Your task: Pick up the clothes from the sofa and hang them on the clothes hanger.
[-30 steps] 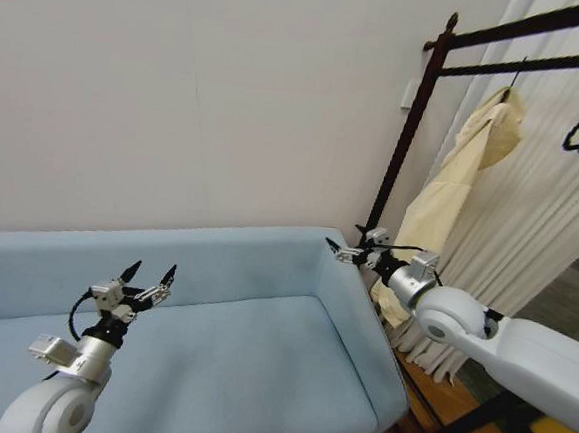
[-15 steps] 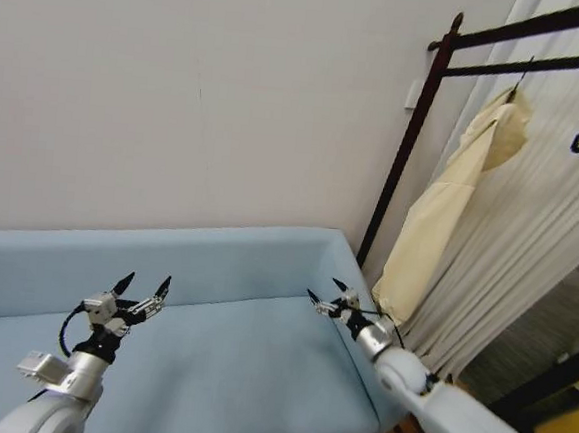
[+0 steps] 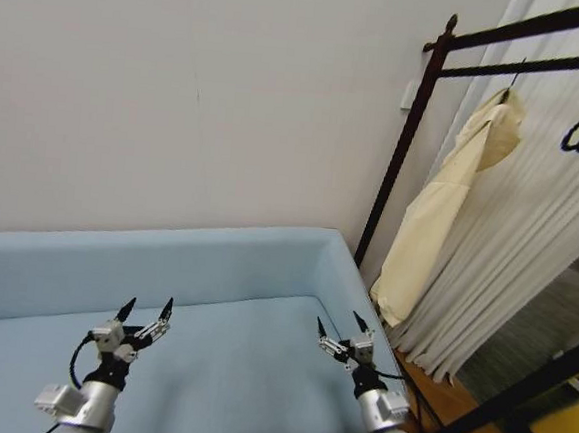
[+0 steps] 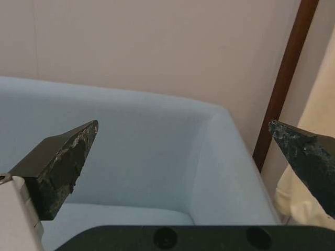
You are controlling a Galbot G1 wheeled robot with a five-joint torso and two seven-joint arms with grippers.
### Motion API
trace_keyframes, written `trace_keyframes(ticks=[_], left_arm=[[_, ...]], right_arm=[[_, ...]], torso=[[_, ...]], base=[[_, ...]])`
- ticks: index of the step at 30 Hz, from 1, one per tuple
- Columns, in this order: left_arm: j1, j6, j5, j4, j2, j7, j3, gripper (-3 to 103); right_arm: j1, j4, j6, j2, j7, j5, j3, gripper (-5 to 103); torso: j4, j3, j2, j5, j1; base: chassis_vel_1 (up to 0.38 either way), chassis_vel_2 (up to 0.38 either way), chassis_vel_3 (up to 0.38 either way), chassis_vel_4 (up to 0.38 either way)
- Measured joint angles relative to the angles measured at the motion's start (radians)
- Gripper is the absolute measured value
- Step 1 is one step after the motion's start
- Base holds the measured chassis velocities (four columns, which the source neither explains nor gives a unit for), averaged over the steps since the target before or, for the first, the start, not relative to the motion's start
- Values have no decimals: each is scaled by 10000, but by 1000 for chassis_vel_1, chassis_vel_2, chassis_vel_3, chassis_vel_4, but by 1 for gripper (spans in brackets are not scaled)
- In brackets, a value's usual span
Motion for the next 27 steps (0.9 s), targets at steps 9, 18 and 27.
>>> trace_keyframes(ticks=[9,18,27], left_arm=[[-25,1149,313,-755,213,-1669,707,100],[-144,1271,-93,-721,1105,-1971,559,100],[-149,1259,-104,-710,1112,-1970,552,100]], right_arm=[[238,790,-1672,622,-670,595,775,100],[585,294,-1478,543,-324,565,756,100],[601,277,-1452,521,-317,580,725,100]], torso=[[3,1,0,-4,1],[1,3,0,2,2],[1,3,-1,2,2]], base=[[0,0,0,0],[0,0,0,0],[0,0,0,0]])
